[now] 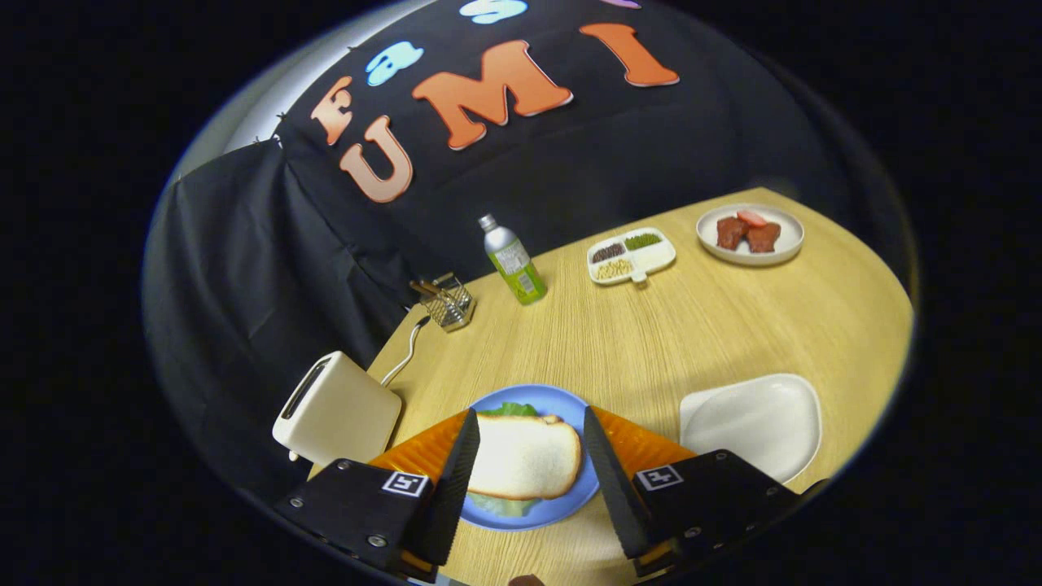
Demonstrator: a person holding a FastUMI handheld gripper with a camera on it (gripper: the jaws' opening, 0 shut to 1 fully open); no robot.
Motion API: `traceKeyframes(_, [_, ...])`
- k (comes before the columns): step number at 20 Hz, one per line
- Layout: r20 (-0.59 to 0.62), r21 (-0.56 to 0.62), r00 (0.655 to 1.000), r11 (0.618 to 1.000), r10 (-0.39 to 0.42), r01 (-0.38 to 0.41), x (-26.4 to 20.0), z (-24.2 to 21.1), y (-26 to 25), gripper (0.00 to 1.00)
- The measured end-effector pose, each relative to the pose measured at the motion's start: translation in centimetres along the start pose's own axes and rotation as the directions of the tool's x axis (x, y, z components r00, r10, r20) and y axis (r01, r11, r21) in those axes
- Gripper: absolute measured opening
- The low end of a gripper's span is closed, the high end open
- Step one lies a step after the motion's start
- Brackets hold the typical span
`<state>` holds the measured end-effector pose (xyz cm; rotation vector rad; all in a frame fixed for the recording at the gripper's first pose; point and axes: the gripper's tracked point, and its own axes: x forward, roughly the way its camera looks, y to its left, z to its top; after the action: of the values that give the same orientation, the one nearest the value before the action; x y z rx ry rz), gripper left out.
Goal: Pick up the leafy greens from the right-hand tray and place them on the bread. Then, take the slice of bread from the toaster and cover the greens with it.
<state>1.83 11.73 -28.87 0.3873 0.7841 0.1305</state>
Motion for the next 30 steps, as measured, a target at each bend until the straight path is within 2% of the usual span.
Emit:
traceKeyframes(3, [0.131, -0.072, 0.991, 0.997, -0.014, 0.024, -3.0, 3.8, 0.0, 0.86])
traceKeyframes(7, [0.279, -0.154, 0.96, 0.985, -0.028, 0.073, -7.5, 8.2, 0.2, 0.91])
traceKeyframes(11, [0.364, -0.23, 0.932, 0.968, -0.007, 0.097, -11.0, 10.6, 1.0, 0.95])
traceKeyframes(18, [0.592, -0.323, 0.805, 0.909, -0.023, 0.264, -17.5, 15.7, 1.1, 0.97])
traceKeyframes(21, [0.641, -0.318, 0.768, 0.91, 0.0, 0.266, -19.9, 16.4, 1.4, 0.97])
traceKeyframes(25, [0.724, -0.302, 0.688, 0.921, 0.054, 0.245, -23.1, 17.6, 2.1, 0.97])
traceKeyframes(27, [0.735, -0.309, 0.676, 0.914, 0.054, 0.263, -23.6, 17.4, 1.7, 0.97])
traceKeyframes(30, [0.734, -0.32, 0.677, 0.906, 0.051, 0.277, -23.9, 17.1, 1.4, 0.97])
